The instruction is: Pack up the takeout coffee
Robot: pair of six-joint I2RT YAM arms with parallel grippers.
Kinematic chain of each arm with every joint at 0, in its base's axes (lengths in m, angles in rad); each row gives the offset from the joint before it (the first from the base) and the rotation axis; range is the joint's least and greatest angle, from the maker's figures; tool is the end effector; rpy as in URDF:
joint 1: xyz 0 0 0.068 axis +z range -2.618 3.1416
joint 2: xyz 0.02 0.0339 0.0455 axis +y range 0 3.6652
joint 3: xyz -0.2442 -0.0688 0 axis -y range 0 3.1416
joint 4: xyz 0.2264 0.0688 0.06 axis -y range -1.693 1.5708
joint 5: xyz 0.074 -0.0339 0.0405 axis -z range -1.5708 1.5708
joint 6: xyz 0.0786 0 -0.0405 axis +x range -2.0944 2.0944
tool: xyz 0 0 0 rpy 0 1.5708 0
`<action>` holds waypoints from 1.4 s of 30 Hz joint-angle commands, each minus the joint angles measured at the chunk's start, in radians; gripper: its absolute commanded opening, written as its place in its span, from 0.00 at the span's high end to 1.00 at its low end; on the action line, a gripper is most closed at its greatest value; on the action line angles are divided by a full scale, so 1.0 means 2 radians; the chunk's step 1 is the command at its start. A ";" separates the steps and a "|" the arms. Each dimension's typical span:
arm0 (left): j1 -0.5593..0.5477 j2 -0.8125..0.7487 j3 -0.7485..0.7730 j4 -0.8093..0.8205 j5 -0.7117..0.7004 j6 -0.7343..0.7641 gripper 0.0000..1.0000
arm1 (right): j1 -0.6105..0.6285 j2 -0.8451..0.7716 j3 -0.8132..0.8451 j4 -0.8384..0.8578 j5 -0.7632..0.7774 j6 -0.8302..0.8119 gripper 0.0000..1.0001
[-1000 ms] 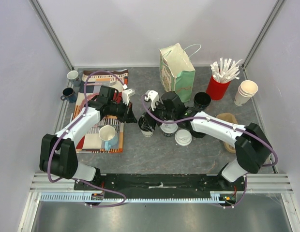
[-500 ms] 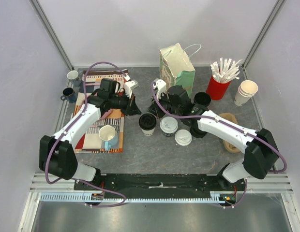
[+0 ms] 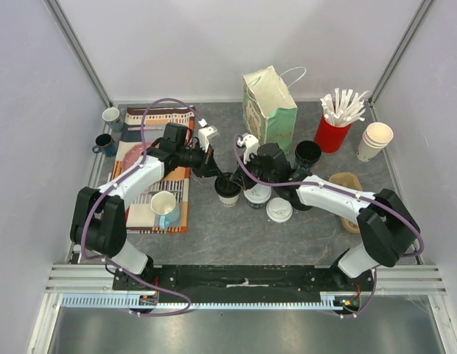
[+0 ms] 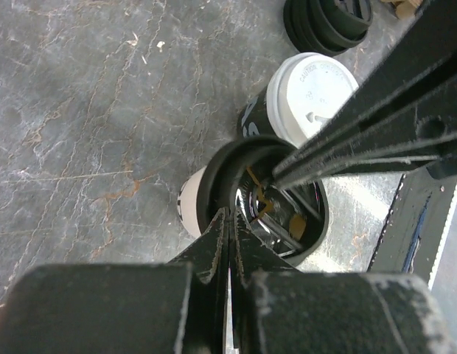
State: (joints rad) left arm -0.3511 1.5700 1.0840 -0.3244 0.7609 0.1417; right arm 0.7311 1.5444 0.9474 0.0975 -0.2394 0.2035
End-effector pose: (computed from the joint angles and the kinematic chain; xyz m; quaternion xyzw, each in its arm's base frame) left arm 0.2990 -0.1672 0.2101 0.3439 0.8025 -0.3789 0.3066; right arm 0.2604 0.2586 0.2079 -0.2815 0.8084 0.3200 0.4062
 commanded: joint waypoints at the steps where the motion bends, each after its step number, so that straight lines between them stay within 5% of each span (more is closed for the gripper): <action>1: 0.000 -0.006 -0.026 -0.007 -0.026 0.020 0.98 | -0.005 0.002 -0.016 0.000 0.003 0.006 1.00; 11: 0.001 -0.061 0.009 -0.031 -0.013 0.023 0.98 | -0.001 0.005 0.065 -0.048 -0.038 -0.024 1.00; 15: 0.001 -0.077 0.040 -0.052 -0.001 0.025 0.96 | 0.000 -0.011 0.088 -0.072 -0.061 -0.043 0.84; 22: 0.001 -0.084 0.077 -0.092 0.011 0.027 0.61 | 0.000 -0.055 0.121 -0.102 -0.073 -0.064 0.55; 24: 0.003 -0.089 0.084 -0.096 0.007 0.028 0.50 | -0.004 -0.066 0.128 -0.118 -0.033 -0.068 0.42; 29: 0.010 -0.102 0.098 -0.111 -0.011 0.040 0.34 | -0.046 -0.118 0.137 -0.151 0.032 -0.083 0.31; 36: 0.033 -0.110 0.104 -0.129 -0.034 0.053 0.33 | -0.082 -0.130 0.179 -0.204 0.146 -0.123 0.11; 42: 0.067 -0.105 0.106 -0.131 -0.030 0.053 0.33 | -0.084 -0.027 0.274 -0.211 0.210 -0.191 0.08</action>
State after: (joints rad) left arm -0.2516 1.3727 1.2564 -0.5766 0.7059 0.2123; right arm 0.5655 1.3457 1.3624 -0.3187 0.0582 -0.0601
